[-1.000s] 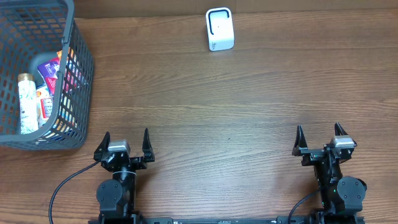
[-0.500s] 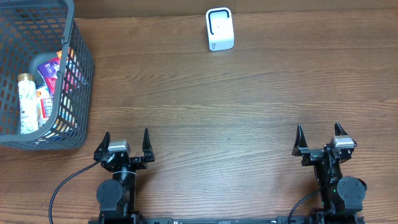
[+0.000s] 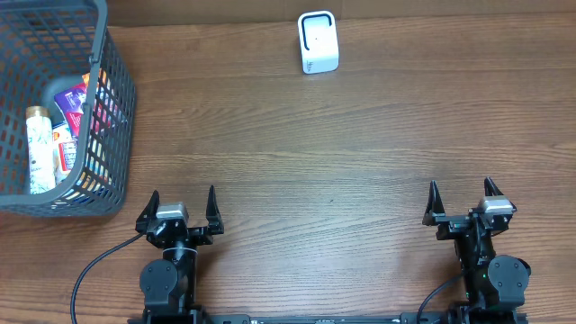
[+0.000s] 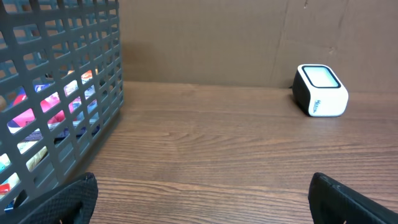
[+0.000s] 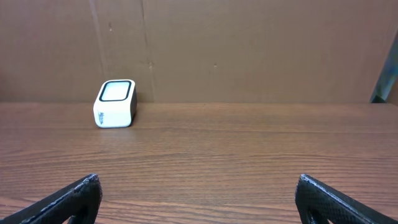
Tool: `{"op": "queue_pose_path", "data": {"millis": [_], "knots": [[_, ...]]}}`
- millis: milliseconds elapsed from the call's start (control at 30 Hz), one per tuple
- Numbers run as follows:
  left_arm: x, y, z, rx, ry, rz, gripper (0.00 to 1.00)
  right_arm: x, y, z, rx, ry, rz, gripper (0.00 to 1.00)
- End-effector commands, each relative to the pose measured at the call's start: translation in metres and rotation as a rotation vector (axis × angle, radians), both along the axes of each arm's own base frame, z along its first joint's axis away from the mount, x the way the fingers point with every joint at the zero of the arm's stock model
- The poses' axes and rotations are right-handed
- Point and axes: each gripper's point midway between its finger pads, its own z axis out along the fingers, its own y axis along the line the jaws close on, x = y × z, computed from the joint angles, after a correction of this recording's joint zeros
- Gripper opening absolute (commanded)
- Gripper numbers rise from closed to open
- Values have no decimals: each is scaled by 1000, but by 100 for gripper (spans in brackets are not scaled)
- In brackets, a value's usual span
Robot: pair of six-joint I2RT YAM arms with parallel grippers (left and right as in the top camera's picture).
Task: Scan the item barcode
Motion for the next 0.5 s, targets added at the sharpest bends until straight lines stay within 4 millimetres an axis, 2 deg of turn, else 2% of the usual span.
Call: {"op": "queue_pose_path", "data": {"millis": [0,467], "knots": [[0,0,1,22,-8,-4,100,0,1,-1,2,-9,2,100],[0,0,1,22,-8,-4,100,0,1,-1,2,-9,2,100]]}}
